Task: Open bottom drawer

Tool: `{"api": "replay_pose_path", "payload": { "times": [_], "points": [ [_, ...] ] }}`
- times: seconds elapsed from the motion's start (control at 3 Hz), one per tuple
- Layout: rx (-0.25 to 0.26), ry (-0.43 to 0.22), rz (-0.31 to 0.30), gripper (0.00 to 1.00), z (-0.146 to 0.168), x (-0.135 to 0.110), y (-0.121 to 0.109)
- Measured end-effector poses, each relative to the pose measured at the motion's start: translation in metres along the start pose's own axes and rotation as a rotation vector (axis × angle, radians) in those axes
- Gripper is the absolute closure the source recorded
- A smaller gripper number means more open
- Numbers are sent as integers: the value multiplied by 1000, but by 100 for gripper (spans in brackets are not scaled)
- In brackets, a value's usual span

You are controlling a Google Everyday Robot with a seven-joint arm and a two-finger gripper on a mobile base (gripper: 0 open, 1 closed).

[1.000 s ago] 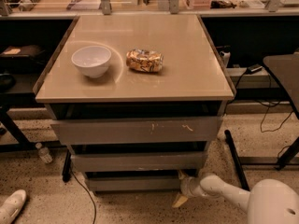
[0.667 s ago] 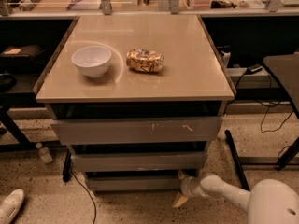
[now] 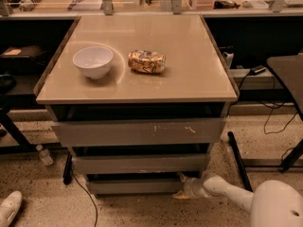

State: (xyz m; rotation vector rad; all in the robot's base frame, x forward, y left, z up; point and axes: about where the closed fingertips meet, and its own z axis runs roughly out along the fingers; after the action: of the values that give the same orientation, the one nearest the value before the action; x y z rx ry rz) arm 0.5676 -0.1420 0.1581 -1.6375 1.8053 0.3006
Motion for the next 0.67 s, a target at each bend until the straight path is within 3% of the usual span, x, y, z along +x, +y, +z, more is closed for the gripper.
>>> {"api": "replay_pose_path", "payload": {
  "times": [0.67],
  "points": [
    [-3,-1,-1,88,-10,-5,-2]
  ]
}}
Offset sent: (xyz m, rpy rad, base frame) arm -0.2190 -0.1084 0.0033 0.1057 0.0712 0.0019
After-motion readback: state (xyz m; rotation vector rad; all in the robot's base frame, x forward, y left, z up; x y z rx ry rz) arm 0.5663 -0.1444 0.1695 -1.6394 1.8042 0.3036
